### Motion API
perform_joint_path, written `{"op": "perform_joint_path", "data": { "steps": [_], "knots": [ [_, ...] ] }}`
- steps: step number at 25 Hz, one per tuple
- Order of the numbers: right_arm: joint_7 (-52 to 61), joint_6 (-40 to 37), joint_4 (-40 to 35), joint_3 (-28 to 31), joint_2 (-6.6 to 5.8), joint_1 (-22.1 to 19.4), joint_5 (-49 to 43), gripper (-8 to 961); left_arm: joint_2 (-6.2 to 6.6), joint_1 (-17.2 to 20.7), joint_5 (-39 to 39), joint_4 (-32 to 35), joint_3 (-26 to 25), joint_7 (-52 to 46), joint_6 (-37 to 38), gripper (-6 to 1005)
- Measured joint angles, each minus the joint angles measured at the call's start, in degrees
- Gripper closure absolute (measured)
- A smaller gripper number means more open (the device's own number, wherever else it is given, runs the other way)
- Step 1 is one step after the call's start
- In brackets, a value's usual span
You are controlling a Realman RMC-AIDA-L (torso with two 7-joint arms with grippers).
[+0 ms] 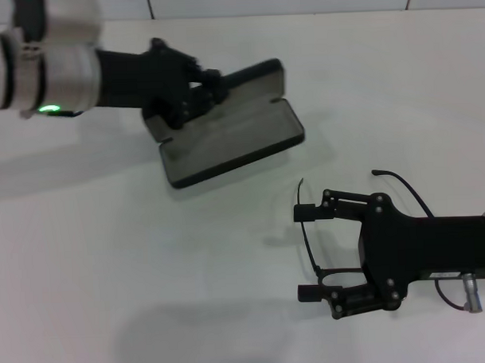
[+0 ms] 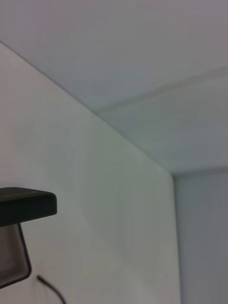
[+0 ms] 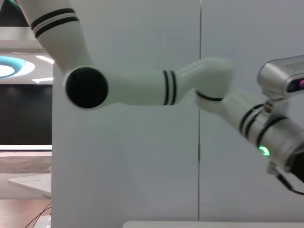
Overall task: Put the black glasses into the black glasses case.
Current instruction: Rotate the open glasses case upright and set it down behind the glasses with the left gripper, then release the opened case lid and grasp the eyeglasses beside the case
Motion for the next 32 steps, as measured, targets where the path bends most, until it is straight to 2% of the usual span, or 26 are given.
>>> {"op": "perform_joint_path", "data": {
  "steps": [6, 10, 16, 24, 27, 31, 32],
  "knots": [
    [-2.0, 0.4, 0.6, -0.2, 1.06, -1.0, 0.0, 112, -0.13, -8.3, -0.1, -11.9, 0.3, 11.0, -0.6, 761],
    [-3.1, 0.6, 0.5, -0.1, 1.51, -2.0, 0.0, 112, -0.35, -10.9, -0.2, -16.8, 1.6, 12.8, -6.3, 748],
    [-3.1, 0.7, 0.5, 0.0, 1.87, -2.5, 0.0, 113, -0.35, -12.6, -1.7, -20.2, 4.3, 15.6, -10.0, 729],
    [-3.2, 0.7, 0.5, 0.1, 1.98, -2.5, 0.0, 112, -0.38, -11.8, -3.8, -20.9, 6.2, 15.6, -10.4, 704],
    [-3.2, 0.7, 0.6, 0.2, 1.87, -2.6, 0.0, 112, -0.27, -11.5, -5.2, -20.0, 6.3, 14.3, -8.8, 695],
    [-2.9, 0.9, 0.6, 1.3, 1.84, -2.6, 0.3, 112, -0.01, -11.6, -6.6, -18.8, 4.6, 9.1, -3.2, 682],
    [-2.8, 1.0, 0.6, 2.4, 1.86, -2.9, 0.4, 112, 0.0, -11.3, -8.0, -18.7, 3.3, 8.2, -1.4, 639]
  ]
}}
